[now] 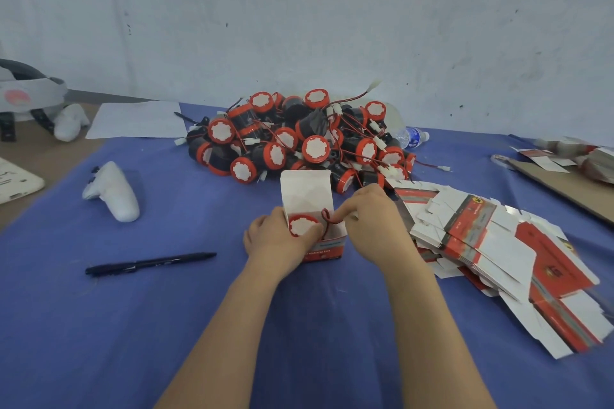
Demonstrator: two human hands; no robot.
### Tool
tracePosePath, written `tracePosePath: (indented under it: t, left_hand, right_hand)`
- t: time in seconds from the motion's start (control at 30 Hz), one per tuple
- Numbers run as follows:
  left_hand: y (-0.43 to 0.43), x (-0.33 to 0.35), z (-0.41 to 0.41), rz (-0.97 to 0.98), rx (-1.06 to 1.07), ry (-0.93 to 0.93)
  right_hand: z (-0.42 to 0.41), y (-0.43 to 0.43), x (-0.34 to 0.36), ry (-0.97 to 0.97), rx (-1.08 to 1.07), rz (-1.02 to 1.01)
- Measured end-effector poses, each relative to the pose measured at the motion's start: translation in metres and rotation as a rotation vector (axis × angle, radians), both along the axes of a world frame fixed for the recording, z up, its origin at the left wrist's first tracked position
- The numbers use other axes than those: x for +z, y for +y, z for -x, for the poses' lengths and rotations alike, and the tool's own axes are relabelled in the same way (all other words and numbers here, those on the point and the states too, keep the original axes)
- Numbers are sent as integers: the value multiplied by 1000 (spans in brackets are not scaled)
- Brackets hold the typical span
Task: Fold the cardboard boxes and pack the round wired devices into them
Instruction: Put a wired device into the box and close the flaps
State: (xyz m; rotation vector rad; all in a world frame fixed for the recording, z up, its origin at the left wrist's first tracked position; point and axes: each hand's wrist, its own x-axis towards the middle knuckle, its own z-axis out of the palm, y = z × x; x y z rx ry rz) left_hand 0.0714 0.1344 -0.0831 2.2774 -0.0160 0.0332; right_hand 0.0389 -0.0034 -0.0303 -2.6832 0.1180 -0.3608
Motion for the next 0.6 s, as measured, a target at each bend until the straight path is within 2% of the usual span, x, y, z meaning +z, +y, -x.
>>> tracePosePath:
  t: [0.1,0.2,0.27,0.4,0.53,0.6]
  left_hand:
    - [-1,0,0,-7,4,0]
    - [-3,-2,0,-11,19,4]
    - [-5,-3,0,1,45,-1]
    - [-9,-5,1,2,104,-27]
    - [-11,-6,2,-4,130,-30]
    - [-12,-6,1,-12,141,-35]
  right_hand:
    - [-5,8,0,54,-135,65]
    - [-4,19,-9,-27,-65,248]
    - [-4,23,-14,-51,-62,263]
    - [-7,21,-20,-101,-99,200]
    - [-5,25,-24,-188,-122,-77]
    - [-6,25,-23,-218,-112,-113]
